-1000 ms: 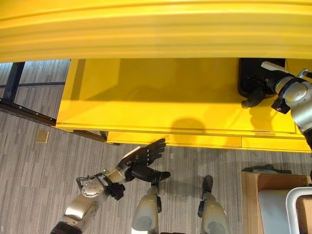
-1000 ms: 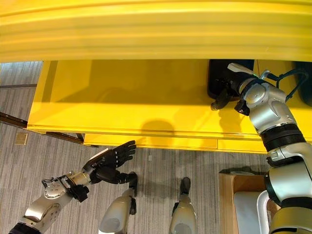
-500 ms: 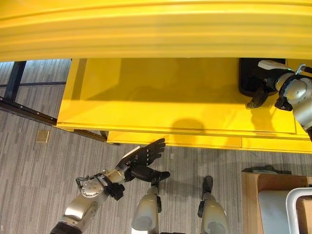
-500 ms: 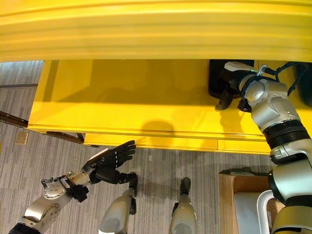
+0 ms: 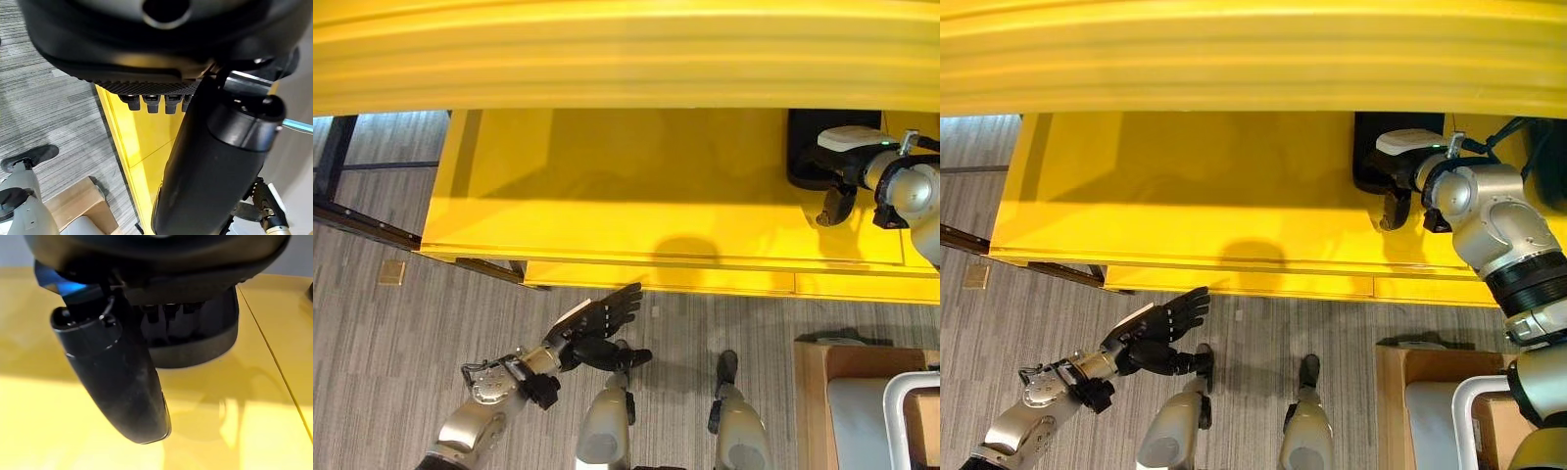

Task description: Move parts from the plastic box to the shelf.

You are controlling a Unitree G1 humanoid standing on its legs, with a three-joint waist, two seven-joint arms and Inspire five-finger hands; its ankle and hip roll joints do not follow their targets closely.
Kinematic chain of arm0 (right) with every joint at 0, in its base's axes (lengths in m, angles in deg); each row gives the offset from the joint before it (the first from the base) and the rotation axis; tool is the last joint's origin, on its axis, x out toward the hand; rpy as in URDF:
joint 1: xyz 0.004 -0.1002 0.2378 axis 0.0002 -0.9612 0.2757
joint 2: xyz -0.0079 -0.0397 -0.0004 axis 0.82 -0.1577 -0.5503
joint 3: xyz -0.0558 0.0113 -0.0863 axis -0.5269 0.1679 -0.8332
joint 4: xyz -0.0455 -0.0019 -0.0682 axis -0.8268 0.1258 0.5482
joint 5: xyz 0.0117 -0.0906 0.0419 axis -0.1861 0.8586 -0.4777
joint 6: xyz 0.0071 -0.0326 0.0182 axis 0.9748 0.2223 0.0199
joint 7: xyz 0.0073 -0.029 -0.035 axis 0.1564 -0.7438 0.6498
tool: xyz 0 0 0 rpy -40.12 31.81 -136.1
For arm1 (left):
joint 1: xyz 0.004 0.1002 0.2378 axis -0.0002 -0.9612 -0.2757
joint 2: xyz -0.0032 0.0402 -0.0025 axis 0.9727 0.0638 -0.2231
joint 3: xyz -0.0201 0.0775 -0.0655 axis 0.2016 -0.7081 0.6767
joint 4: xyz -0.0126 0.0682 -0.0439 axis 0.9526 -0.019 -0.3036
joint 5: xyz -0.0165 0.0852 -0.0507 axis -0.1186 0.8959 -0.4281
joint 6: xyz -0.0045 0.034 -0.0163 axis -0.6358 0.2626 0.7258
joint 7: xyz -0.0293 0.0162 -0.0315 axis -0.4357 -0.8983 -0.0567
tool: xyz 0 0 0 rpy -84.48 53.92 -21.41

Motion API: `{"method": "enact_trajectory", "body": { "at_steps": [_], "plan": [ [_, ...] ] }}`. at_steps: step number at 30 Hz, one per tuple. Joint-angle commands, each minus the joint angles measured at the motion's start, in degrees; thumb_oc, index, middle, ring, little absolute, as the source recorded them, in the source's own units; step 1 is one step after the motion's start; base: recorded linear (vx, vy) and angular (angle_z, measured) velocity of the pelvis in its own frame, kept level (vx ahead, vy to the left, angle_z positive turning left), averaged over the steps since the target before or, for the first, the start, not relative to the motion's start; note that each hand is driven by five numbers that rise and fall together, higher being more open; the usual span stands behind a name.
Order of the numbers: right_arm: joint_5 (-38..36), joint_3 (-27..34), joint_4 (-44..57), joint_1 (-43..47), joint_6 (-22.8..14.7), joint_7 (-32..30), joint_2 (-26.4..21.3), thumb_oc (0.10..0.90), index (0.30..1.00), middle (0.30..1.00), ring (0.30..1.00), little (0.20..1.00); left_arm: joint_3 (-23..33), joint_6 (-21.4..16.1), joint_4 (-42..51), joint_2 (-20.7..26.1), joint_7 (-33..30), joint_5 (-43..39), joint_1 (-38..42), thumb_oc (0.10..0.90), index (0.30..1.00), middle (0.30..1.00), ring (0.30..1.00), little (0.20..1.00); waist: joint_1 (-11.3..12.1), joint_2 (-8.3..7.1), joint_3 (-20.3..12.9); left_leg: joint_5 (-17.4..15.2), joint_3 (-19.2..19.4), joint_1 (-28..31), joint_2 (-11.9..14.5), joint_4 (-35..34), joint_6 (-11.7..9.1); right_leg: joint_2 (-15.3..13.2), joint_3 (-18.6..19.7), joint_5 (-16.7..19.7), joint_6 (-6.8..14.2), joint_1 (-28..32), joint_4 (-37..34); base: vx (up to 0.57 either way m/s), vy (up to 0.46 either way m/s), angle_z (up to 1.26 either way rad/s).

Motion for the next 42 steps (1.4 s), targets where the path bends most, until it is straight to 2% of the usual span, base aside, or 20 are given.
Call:
{"method": "enact_trajectory", "body": {
  "at_steps": [1,8,18,24,29,35,42],
  "plan": [
    [1.29,-1.86,3.78,-1.14,0.68,0.79,-1.42,0.900,1.000,1.000,1.000,1.000,3.84,-5.31,7.20,-0.65,2.04,-1.91,-2.35,0.900,1.000,1.000,1.000,1.000,0.16,-2.32,-2.55,-9.36,0.79,-1.36,1.85,8.41,1.09,0.80,1.56,-9.56,-2.44,-2.29,9.08,0.00,0.000,0.00],
    [2.20,1.58,8.43,-6.53,3.98,0.80,-0.15,0.900,1.000,1.000,1.000,1.000,3.89,-5.76,6.84,-0.90,1.98,-1.53,-2.68,0.900,1.000,1.000,1.000,1.000,-0.39,-2.64,-2.54,-9.53,1.10,-1.27,1.92,8.69,1.28,1.05,1.89,-9.69,-2.56,-2.23,9.27,0.00,-0.003,-0.02],
    [3.51,5.54,7.44,-10.38,7.28,-1.57,2.54,0.900,1.000,1.000,1.000,1.000,3.89,-5.59,6.78,-1.16,1.67,-1.43,-2.30,0.900,1.000,1.000,1.000,1.000,-0.84,-2.55,-2.56,-9.80,1.38,-1.48,1.91,9.17,1.48,1.28,2.16,-9.86,-2.75,-2.26,9.40,0.00,0.000,0.00],
    [5.30,6.70,6.16,-10.39,8.27,-0.34,2.54,0.900,1.000,1.000,1.000,1.000,3.77,-5.08,7.11,-1.10,1.39,-1.61,-2.26,0.900,1.000,1.000,1.000,1.000,-0.89,-2.38,-2.54,-9.98,1.30,-1.60,1.75,9.37,1.53,1.31,2.23,-9.99,-2.85,-2.27,9.49,0.00,0.000,0.00],
    [6.14,6.67,5.84,-10.75,6.85,-0.24,1.59,0.900,1.000,1.000,1.000,1.000,4.12,-5.14,7.26,-1.09,1.52,-1.97,-2.51,0.900,1.000,1.000,1.000,1.000,-0.93,-2.32,-2.52,-10.00,1.32,-1.73,1.72,9.49,1.51,1.32,2.17,-10.06,-2.90,-2.30,9.59,0.00,0.000,0.00],
    [10.23,6.37,7.96,-12.70,2.96,2.43,-1.99,0.900,1.000,1.000,1.000,1.000,4.90,-4.94,7.62,-0.69,2.33,-1.92,-3.71,0.900,1.000,1.000,1.000,1.000,-1.02,-2.87,-2.89,-10.16,1.55,-1.94,1.61,9.92,1.59,1.39,2.23,-10.04,-2.86,-2.31,9.62,0.00,-0.011,0.00],
    [10.74,6.00,8.48,-13.28,1.43,2.49,-3.87,0.900,1.000,1.000,1.000,1.000,5.16,-5.09,7.33,-0.36,3.04,-1.53,-4.12,0.900,1.000,1.000,1.000,1.000,-1.02,-3.29,-3.11,-10.20,1.61,-1.97,1.83,10.08,1.57,1.69,2.25,-10.12,-2.88,-2.21,9.63,0.00,-0.020,0.00]
  ]
}}
